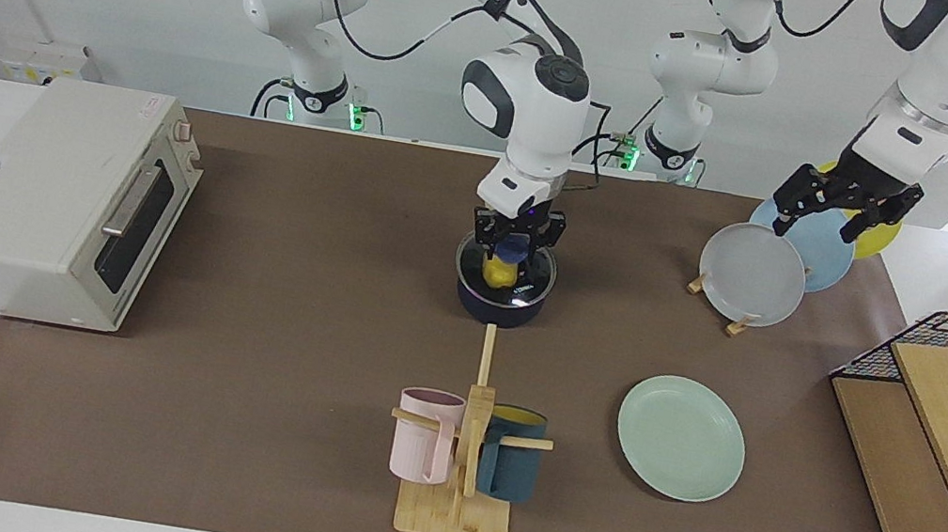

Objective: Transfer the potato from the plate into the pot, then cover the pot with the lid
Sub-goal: 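Lower the glass lid onto the black pot with the right gripper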

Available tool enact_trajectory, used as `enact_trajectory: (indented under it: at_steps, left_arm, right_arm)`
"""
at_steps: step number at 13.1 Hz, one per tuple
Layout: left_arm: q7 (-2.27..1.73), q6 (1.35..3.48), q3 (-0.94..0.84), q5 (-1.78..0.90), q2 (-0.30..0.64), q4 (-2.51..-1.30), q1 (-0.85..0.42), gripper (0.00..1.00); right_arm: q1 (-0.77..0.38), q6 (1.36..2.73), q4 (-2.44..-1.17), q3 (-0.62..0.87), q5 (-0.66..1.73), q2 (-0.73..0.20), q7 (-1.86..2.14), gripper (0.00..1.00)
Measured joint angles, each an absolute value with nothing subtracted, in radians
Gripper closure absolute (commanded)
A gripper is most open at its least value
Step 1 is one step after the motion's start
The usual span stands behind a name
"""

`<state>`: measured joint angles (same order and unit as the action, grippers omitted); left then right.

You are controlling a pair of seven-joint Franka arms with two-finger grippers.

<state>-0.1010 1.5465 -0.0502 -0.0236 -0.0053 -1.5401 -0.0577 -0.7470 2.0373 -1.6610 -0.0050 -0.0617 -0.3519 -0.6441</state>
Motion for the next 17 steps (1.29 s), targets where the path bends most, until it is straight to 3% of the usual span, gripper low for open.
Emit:
enact_trajectory:
  at_steps: [17]
  left_arm:
    - [-0.101,1.519,-0.048,-0.024,-0.021,-1.566,-0.056,0.00]
  right_arm:
    - [-0.741,2.040,-1.676,-0.007,-0.005,-0.349,-0.678,1.00]
